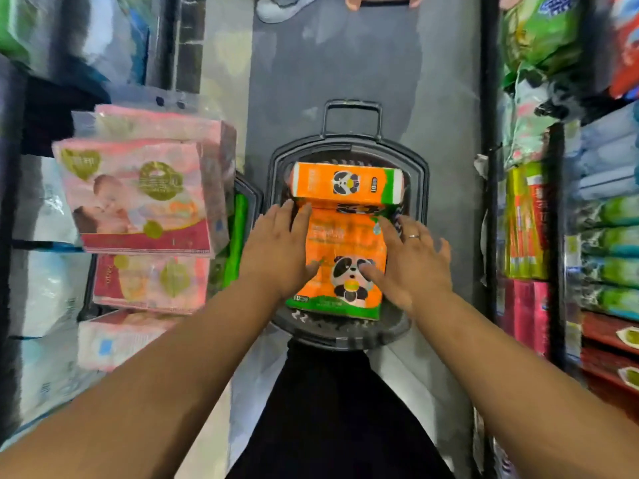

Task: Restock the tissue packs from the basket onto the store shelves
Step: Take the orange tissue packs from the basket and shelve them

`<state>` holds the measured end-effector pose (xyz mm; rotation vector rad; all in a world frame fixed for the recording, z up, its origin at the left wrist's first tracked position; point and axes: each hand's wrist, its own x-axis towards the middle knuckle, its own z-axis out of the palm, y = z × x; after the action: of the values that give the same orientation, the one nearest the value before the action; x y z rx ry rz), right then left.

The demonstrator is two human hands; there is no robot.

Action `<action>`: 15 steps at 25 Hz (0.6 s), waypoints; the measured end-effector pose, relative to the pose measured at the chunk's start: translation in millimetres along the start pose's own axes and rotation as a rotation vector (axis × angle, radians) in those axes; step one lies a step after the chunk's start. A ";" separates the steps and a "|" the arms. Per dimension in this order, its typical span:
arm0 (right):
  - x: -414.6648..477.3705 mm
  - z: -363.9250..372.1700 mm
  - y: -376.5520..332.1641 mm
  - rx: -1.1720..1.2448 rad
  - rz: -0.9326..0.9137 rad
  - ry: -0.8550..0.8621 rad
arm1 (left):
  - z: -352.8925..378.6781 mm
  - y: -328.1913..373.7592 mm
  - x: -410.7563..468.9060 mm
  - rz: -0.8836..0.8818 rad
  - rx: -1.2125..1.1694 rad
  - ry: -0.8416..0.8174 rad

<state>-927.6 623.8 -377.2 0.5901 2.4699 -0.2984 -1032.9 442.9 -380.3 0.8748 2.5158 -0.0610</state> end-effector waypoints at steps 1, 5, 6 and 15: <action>19.2 10.2 1.1 0.013 0.005 0.011 | 12.3 -4.2 19.3 0.018 0.030 -0.009; 89.2 56.6 6.5 0.008 0.034 0.030 | 61.4 -22.9 96.0 0.077 0.105 -0.039; 105.3 63.7 9.2 0.001 0.036 0.036 | 69.9 -27.2 112.1 0.089 0.115 -0.031; 245.1 99.8 8.6 -0.078 -0.034 0.116 | 134.2 -61.7 229.4 0.172 0.097 0.005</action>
<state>-1055.7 682.4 -601.4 0.5477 2.5922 -0.1851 -1170.4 500.0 -608.9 1.1280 2.4485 -0.1257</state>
